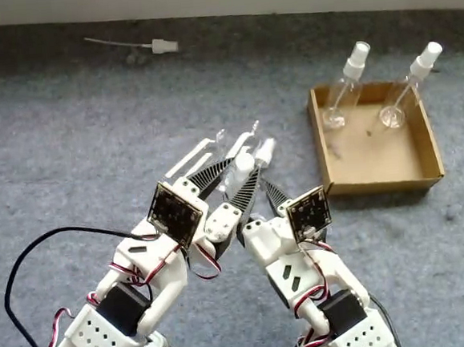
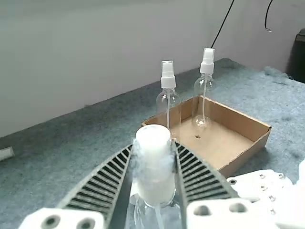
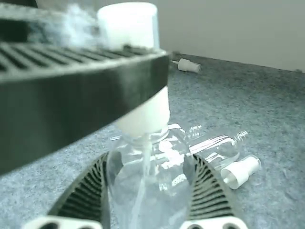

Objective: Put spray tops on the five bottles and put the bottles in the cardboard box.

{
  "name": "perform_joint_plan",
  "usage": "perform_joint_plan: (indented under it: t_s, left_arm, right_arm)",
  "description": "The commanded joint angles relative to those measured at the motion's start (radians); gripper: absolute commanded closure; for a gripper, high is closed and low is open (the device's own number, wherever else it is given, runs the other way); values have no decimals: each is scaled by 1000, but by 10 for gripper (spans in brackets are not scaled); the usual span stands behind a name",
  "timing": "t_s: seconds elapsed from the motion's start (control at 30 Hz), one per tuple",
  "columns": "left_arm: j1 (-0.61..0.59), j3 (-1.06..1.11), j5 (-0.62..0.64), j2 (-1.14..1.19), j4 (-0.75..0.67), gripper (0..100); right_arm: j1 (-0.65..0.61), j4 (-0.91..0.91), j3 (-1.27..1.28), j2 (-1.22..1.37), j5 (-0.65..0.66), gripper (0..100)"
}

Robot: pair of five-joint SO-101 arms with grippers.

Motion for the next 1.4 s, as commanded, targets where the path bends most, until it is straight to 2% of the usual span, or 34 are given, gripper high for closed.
perform_joint_plan:
  t_s: [0.0, 0.07, 0.23, 0.4, 0.77, 0.93, 1.0, 1.13, 1.23, 1.37]
  left_arm:
    - [8, -31, -43, -4, 92, 993]
    - [7, -31, -43, -5, 100, 956]
    - [2, -27, -28, -5, 101, 790]
    - [2, -82, 34, -5, 110, 765]
    - [2, -375, 35, -7, 512, 769]
    - [1, -403, 37, -7, 701, 773]
    - [1, -403, 37, -7, 753, 819]
    - [1, -381, 37, -7, 779, 1000]
    - [12, -275, 38, -7, 775, 947]
    - [13, -134, 38, -7, 646, 993]
  right_arm:
    - [1, 4, 157, -13, -5, 979]
    - [1, 4, 157, -13, -5, 979]
    - [1, 4, 157, -10, -5, 979]
    - [4, 16, 157, -12, -5, 979]
    - [134, 45, 157, -15, -5, 979]
    - [191, 45, 154, -15, -5, 979]
    - [209, 45, 131, -15, -9, 979]
    - [209, 45, 64, -15, -11, 979]
    - [209, 45, -2, -15, -11, 979]
    - [209, -12, -71, -7, -5, 979]
